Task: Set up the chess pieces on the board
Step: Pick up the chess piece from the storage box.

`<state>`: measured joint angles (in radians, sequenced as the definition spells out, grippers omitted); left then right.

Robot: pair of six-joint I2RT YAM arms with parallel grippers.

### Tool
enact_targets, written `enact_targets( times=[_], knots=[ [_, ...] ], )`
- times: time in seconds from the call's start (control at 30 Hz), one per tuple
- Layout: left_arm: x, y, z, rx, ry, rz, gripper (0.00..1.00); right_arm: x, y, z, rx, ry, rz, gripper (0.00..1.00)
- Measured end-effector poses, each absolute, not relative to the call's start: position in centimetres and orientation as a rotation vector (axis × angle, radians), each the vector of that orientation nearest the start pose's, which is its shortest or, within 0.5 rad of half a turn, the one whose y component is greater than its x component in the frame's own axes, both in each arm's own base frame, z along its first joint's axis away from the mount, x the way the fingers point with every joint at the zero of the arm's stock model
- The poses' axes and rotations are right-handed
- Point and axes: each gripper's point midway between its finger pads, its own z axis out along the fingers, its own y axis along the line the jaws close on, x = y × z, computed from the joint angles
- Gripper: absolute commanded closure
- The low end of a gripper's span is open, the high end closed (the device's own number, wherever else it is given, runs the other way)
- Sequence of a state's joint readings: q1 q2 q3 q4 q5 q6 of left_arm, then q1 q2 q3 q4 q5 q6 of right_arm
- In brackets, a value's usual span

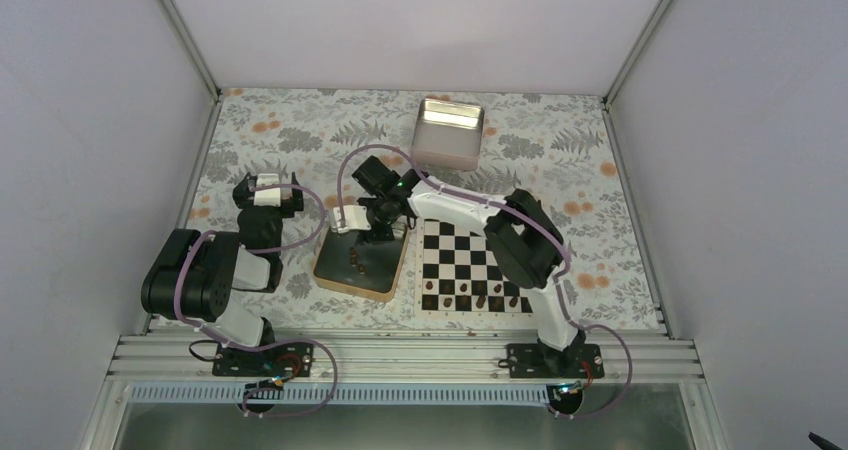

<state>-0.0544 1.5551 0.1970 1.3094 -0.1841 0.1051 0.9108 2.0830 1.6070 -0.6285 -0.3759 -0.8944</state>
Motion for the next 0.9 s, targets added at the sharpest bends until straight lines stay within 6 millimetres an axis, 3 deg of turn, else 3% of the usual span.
enact_targets(
  times=[0.2,0.9],
  knots=[
    [37.0,1.1,13.9,-0.013,1.622,0.188,0.00,26.1,44.0,4.7,-2.133,1.590,0.524,0.64],
    [37.0,1.1,13.9,-0.013,1.622,0.188,0.00,24.8,44.7,4.6,-2.164,1.558,0.545,0.68]
  ],
)
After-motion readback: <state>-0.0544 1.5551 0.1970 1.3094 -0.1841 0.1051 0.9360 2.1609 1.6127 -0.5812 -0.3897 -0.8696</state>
